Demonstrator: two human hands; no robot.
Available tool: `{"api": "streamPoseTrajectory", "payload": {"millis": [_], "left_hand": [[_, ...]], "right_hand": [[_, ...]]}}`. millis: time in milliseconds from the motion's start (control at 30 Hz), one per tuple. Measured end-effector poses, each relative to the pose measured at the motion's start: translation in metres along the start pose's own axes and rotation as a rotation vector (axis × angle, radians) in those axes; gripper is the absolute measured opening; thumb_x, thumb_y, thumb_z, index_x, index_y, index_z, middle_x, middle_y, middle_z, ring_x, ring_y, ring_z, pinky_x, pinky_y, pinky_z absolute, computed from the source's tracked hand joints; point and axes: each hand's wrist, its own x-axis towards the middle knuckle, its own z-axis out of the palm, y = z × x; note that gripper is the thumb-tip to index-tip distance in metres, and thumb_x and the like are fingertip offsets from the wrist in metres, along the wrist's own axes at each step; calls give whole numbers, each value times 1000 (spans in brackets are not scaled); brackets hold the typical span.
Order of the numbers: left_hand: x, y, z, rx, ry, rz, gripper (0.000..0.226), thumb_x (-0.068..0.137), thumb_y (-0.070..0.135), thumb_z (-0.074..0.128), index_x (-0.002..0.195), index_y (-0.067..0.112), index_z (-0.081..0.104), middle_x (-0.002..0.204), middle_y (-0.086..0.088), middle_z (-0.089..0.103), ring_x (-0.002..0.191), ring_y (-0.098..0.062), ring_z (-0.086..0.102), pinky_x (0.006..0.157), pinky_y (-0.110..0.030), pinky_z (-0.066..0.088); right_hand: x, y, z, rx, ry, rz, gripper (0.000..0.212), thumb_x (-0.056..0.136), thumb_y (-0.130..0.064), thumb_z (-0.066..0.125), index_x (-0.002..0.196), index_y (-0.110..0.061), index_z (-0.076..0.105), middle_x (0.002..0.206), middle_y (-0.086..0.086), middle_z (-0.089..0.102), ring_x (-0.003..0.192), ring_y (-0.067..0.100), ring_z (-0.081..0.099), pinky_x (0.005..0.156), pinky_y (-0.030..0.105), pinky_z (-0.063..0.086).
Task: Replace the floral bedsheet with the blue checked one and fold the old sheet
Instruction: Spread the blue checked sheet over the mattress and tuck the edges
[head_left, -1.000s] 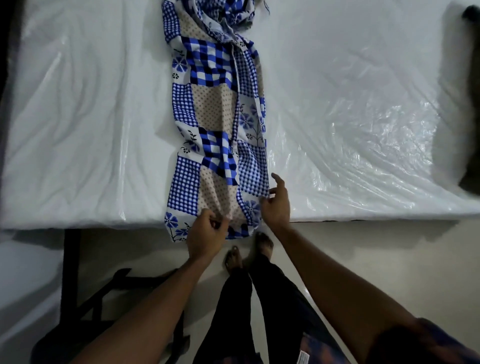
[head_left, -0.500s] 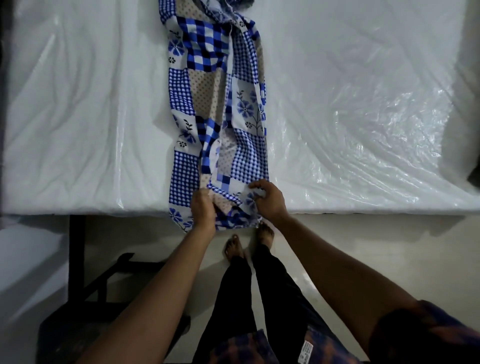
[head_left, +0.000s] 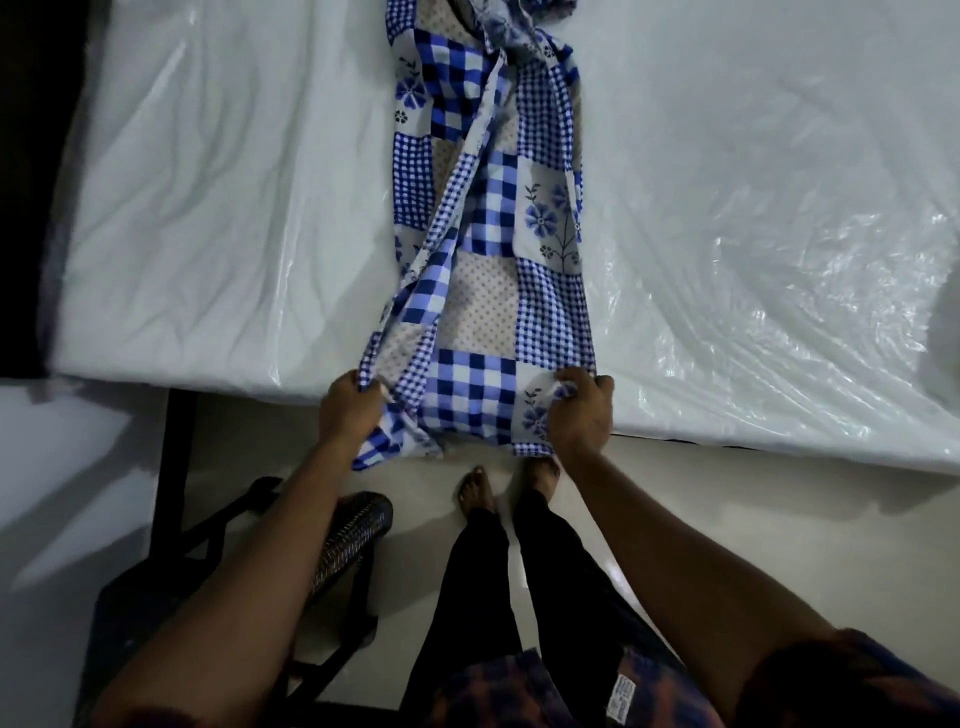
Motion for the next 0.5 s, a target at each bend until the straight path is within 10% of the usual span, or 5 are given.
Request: {"api": "streamPoseTrajectory", "payload": {"millis": [167,333,500], "left_hand": [[29,-54,-63,-142,132,-176,35,88,21,62,113,-3,67,107,-22,67,102,-33,65,87,-41,51],[27,-84,-73,52,201,-154,4,85,4,67,83,1,69,80,-16,58,78,-22,56,56,-29,39],[36,-75,-55,88,371,-11,22,78,13,67,100,8,70,103,-18,70,95,-37,64,78,-39,50]], "right_hand": [[10,-7,-11,-94,193,124,42,81,-11,62,117,-31,63,124,8,49,116,34,50,94,49,44],[-10,-31,21,-190,146,-340,49,79,-16,65,126,-30,58,142,7,44,128,31,42,103,51,38],[-18,-65,61,-282,-85,-588,53,76,-21,66,127,-27,55,149,9,40,133,34,36,102,51,37]]}}
